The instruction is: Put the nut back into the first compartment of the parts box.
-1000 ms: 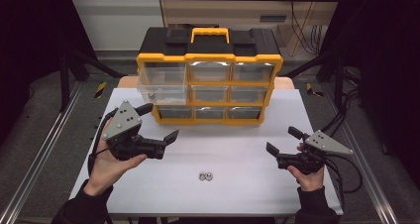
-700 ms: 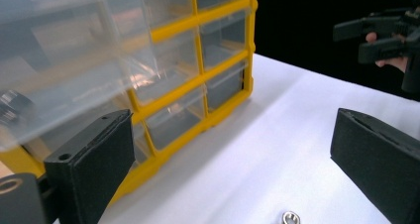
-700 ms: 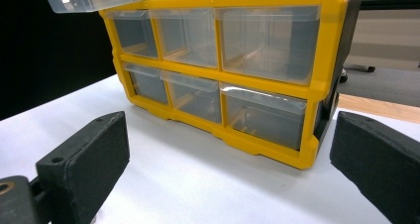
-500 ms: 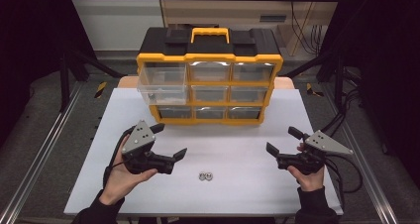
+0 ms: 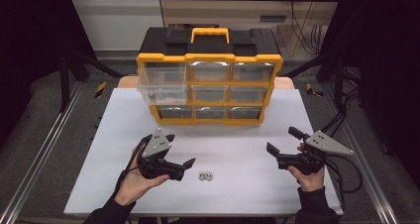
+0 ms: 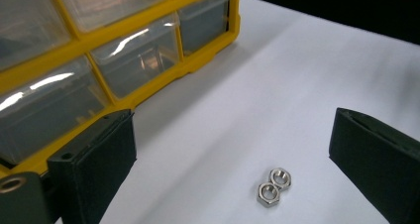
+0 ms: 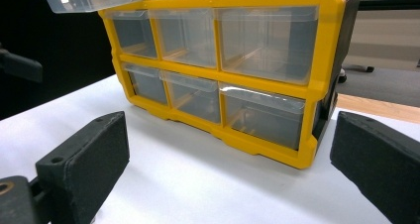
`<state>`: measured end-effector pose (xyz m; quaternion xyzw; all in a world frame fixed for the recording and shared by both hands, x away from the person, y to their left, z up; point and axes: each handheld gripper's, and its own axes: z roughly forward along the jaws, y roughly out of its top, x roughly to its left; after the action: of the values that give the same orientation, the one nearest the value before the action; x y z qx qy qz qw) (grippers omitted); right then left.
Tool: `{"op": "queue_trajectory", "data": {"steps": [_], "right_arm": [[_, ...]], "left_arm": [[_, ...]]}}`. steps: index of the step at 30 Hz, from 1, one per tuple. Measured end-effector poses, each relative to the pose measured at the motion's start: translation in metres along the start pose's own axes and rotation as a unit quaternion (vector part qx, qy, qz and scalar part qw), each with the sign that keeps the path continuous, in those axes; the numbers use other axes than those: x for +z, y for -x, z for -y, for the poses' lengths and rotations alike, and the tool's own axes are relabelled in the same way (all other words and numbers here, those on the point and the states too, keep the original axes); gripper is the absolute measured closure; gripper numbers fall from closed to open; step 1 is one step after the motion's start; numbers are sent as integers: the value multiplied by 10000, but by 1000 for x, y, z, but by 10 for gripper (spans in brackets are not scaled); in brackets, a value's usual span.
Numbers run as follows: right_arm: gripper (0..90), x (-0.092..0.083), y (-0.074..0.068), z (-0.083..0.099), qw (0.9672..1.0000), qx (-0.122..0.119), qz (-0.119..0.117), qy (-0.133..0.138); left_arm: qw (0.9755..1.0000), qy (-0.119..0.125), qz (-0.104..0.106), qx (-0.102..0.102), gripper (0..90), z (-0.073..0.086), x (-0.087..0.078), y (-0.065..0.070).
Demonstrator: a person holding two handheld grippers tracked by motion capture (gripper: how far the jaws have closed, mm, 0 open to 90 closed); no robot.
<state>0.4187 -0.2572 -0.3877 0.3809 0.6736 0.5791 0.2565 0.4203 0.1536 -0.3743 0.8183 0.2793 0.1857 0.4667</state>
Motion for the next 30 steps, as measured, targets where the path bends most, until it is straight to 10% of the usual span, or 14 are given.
{"op": "queue_trajectory", "data": {"steps": [15,30], "right_arm": [[23,2,-1,0,10000,25,-2,5],[23,2,-1,1,10000,27,-22,-21]], "left_arm": [[9968,-788,153,29,71,24,37,8],[9882,-1469,402,185,136,42,68,19]]}}
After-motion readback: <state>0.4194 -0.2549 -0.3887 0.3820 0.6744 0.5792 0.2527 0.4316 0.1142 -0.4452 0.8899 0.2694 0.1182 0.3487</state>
